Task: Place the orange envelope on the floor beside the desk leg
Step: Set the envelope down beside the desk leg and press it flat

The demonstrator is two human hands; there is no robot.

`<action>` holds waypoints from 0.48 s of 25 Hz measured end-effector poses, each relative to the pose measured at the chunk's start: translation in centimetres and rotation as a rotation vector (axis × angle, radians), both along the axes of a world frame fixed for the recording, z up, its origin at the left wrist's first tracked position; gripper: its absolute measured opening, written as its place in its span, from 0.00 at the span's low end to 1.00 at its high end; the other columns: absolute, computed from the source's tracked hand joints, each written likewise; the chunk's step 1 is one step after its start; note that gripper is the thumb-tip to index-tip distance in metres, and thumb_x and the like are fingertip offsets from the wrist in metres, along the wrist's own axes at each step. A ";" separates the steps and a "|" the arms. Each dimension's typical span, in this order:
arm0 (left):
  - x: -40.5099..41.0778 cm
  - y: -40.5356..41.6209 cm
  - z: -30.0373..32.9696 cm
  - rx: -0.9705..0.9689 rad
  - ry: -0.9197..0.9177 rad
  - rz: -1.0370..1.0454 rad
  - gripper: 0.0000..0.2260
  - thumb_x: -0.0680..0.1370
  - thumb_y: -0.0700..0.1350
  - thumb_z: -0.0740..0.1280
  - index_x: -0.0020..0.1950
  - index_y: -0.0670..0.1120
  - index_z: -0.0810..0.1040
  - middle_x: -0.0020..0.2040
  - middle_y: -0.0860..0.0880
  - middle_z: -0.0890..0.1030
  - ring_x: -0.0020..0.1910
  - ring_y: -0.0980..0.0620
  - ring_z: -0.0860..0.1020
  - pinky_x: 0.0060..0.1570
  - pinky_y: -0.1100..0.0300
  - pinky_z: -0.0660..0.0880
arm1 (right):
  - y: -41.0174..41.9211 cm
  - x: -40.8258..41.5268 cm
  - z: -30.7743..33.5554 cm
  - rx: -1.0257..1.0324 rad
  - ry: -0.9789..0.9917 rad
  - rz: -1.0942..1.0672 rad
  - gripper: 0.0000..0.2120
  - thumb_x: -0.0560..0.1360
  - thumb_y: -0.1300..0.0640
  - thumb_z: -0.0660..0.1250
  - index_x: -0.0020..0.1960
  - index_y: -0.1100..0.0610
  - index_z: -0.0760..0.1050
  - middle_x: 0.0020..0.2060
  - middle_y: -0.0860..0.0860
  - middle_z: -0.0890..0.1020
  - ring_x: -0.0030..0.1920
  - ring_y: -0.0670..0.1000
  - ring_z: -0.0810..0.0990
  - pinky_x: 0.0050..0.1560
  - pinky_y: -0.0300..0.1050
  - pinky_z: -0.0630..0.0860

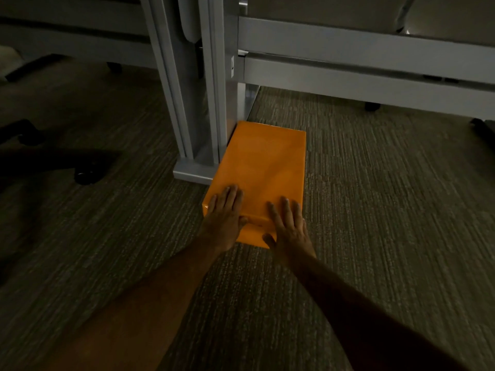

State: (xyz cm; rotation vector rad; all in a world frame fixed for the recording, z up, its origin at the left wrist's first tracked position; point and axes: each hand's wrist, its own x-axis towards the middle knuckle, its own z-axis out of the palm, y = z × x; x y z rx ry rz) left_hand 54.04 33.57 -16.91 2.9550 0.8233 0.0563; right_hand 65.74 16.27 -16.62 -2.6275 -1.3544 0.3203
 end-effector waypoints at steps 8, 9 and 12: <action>-0.3 -1.2 2.6 -0.009 -0.023 0.005 0.30 0.81 0.55 0.62 0.78 0.43 0.58 0.77 0.38 0.59 0.75 0.36 0.61 0.75 0.41 0.59 | -3.5 3.3 10.2 -0.014 0.519 -0.017 0.33 0.82 0.53 0.61 0.82 0.55 0.50 0.80 0.58 0.58 0.79 0.61 0.59 0.77 0.60 0.61; -0.3 -1.1 3.1 -0.055 -0.011 0.015 0.29 0.81 0.55 0.63 0.77 0.44 0.59 0.77 0.38 0.60 0.74 0.36 0.62 0.74 0.41 0.61 | -5.2 2.9 10.7 -0.002 0.454 -0.008 0.33 0.82 0.51 0.62 0.82 0.54 0.51 0.80 0.56 0.58 0.79 0.59 0.58 0.77 0.59 0.61; 0.2 -0.9 5.4 -0.211 0.087 0.111 0.32 0.79 0.55 0.67 0.78 0.45 0.59 0.80 0.41 0.55 0.73 0.34 0.65 0.69 0.41 0.67 | -10.5 2.0 12.3 -0.094 0.368 0.000 0.32 0.82 0.47 0.61 0.82 0.47 0.52 0.82 0.51 0.55 0.81 0.54 0.51 0.78 0.57 0.56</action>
